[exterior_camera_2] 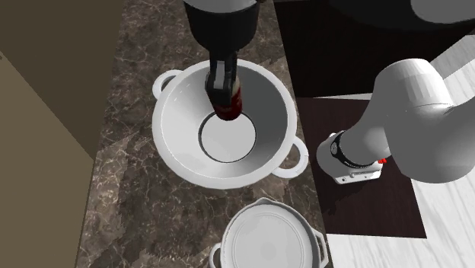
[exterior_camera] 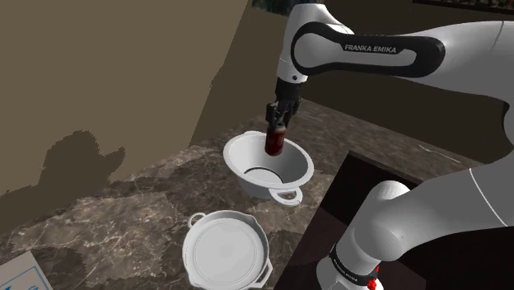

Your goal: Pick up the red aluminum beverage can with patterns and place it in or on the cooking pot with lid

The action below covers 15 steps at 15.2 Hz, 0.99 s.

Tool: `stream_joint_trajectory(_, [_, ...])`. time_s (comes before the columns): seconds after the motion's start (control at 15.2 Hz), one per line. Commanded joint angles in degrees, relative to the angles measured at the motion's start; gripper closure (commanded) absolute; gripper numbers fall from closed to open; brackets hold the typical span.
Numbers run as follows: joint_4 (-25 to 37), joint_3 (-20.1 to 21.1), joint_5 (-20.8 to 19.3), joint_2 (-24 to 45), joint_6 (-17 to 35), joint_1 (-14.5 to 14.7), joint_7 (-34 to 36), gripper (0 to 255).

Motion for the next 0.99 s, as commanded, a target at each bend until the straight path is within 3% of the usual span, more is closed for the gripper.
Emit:
stream_joint_trajectory(0.0, [-1.6,-0.1,-0.1,-0.3,1.4,-0.1,-0.1,255])
stream_joint_trajectory(0.26, [-4.9,-0.2,-0.2,-0.3,4.6,-0.1,0.1,255])
stream_joint_trajectory(0.79, [-4.9,-0.2,-0.2,-0.3,4.6,-0.1,0.1,255])
stream_joint_trajectory(0.86, [-4.9,-0.2,-0.2,-0.3,4.6,-0.1,0.1,0])
stream_joint_trajectory(0.92, [-4.9,-0.2,-0.2,-0.3,4.7,-0.1,0.1,0])
